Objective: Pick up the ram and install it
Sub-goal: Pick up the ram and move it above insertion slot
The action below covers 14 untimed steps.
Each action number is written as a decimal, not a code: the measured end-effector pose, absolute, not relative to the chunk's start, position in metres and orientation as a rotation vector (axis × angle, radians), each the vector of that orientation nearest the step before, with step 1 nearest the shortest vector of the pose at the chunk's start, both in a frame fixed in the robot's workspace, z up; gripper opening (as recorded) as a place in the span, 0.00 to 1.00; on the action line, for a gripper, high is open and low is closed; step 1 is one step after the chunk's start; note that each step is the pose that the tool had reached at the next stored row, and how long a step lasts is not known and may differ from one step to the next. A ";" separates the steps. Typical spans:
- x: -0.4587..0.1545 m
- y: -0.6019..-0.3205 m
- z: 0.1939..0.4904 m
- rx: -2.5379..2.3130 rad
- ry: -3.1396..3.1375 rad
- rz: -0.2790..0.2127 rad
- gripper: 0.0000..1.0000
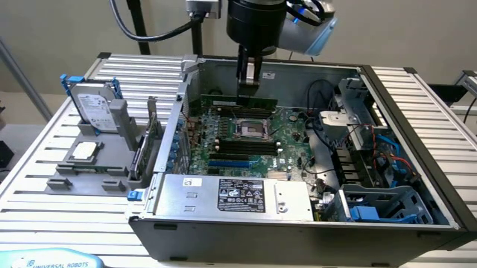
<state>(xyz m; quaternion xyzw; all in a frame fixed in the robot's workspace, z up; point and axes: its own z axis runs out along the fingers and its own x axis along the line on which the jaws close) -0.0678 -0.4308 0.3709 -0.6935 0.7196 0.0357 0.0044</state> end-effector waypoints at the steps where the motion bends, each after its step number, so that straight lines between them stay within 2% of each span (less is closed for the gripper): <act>1: -0.066 -0.427 0.369 -2.173 2.254 0.112 0.13; 10: -0.047 -0.393 0.353 -2.174 2.256 0.109 0.13; 14: -0.041 -0.388 0.346 -2.174 2.256 0.108 0.13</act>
